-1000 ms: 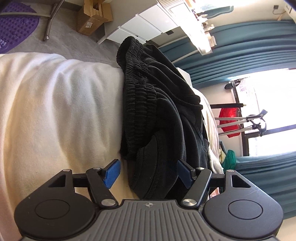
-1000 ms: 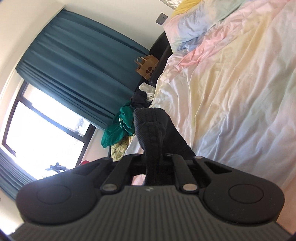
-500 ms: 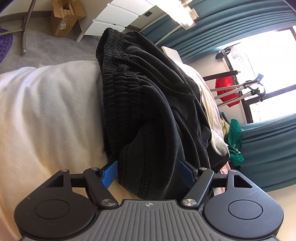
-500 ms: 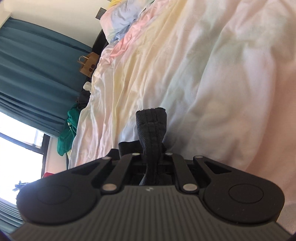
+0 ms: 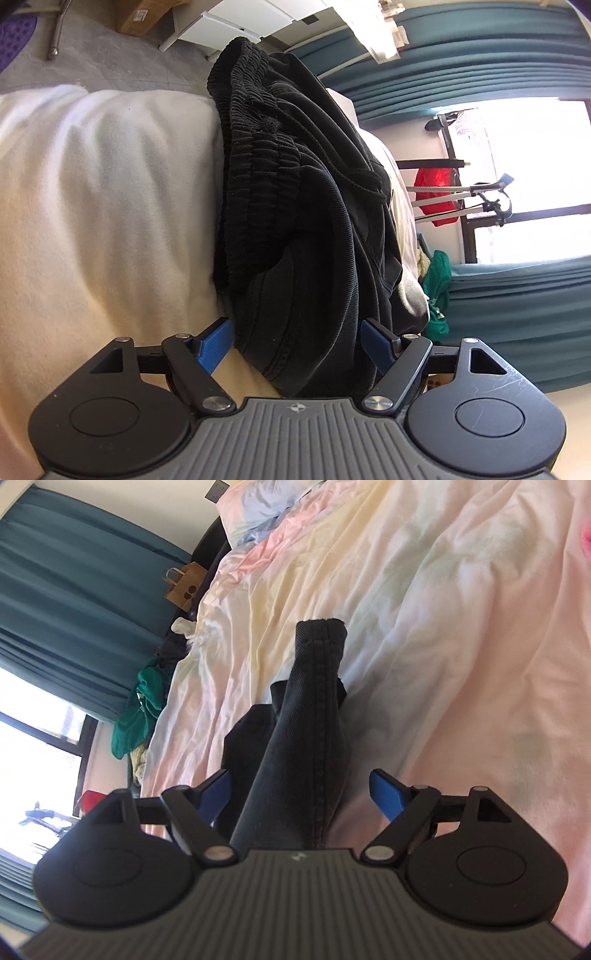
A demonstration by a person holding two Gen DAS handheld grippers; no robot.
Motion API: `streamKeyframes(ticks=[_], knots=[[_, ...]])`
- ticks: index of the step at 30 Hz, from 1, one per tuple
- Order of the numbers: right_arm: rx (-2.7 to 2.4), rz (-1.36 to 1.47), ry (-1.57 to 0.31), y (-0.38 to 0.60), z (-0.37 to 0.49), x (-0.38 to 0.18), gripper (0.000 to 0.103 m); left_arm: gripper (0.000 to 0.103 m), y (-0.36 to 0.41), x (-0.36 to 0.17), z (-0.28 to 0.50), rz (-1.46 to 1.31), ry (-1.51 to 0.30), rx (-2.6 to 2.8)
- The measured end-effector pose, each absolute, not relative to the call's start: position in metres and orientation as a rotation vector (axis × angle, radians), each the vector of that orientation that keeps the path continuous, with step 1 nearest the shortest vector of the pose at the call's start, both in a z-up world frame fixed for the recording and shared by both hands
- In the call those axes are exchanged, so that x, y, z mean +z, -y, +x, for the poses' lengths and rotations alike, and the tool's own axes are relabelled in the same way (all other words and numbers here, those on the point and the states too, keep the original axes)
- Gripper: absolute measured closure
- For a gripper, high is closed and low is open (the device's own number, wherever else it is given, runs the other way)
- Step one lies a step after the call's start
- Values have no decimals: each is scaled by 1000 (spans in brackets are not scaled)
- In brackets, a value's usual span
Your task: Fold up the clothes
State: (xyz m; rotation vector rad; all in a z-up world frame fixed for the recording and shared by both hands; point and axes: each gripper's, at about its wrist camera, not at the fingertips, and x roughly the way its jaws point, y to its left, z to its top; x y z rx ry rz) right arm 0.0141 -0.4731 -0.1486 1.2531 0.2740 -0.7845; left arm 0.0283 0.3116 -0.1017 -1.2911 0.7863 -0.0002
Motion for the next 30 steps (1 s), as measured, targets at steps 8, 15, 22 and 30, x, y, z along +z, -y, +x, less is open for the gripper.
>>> streamKeyframes(ticks=[8,15,22,30], knots=[[-701,1325,-441,472,22,-172,26,27,-323,-128,20,-1473,-770,37],[-712,1336,-408,470,20,-173,64,42,-328,-144,11,-1515,-753,175],[-685,1370,-320,473,16,-175,91,50,-345,-154,13,-1590,-703,230],[-693,1398,-325,474,17,-178,91,56,-357,-152,36,-1518,-688,242]])
